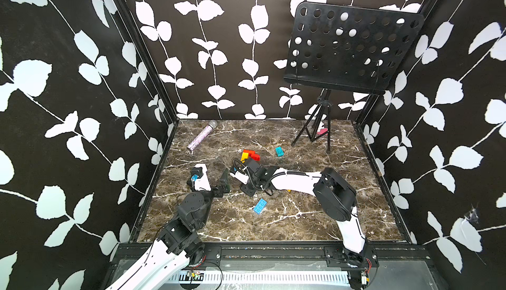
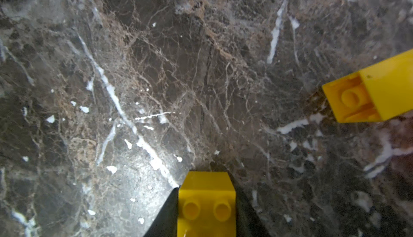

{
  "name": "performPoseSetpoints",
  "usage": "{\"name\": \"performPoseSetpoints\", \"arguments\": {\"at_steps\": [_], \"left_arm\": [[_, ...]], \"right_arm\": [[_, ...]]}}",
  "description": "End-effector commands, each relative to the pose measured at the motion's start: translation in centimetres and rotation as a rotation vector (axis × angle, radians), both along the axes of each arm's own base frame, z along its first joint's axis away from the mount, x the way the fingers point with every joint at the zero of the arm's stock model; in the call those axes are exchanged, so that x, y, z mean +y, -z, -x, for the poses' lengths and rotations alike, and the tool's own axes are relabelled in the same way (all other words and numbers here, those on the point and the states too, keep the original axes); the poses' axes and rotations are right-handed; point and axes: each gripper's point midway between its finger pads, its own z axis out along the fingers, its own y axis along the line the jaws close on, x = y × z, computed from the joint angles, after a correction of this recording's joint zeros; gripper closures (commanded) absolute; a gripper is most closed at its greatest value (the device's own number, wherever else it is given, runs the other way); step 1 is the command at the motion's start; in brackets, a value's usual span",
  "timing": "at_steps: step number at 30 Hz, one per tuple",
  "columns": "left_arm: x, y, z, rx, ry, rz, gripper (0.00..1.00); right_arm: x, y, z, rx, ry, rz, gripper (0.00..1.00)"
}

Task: Assemble the letter r with lego
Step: Pick up the lego brick from the center of the board, then assemble the lego brick with the lego brick.

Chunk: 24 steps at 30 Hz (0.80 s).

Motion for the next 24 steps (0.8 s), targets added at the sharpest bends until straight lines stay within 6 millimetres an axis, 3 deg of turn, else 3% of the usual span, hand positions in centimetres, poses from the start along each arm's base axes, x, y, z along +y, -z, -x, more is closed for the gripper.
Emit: {"name": "performPoseSetpoints", "arguments": {"at_steps": [1,3,6,12,14,19,24], "left_arm": [[0.1,0.7,-0.2,0.015,-0.016,-0.002,0.01],[0.0,0.7,-0.3,0.017,-0.013,-0.003,0.01],[-0.7,0.4,-0.4,0.017,0.019,-0.010,0.01],[-2.3,0.9,-1.5,0.070,0.055,-0.067,0.01],[-3.2,1.2,-2.0,0.084,0.081,-0.076,0.02],[-4.2,1.8,-2.4,0.109,0.107,-0.067,0.02],[-3.8,1.6,-2.1,0.102,0.098,-0.051,0.01]], "right_arm": [[0.3,-3.1,-0.5,-0.055,0.015,-0.066,0.71],[0.0,-5.0,-0.4,-0.074,0.027,-0.099,0.76],[-2.6,-8.4,-0.9,-0.127,0.097,-0.129,0.81],[-13.1,-12.6,-2.0,-0.078,0.296,-0.132,0.93],[-16.3,-12.8,-1.9,-0.068,0.343,-0.095,1.00],[-22.5,-12.9,-2.4,-0.119,0.503,-0.114,1.00],[-26.0,-15.5,-2.9,-0.292,0.673,-0.198,1.00]]}}
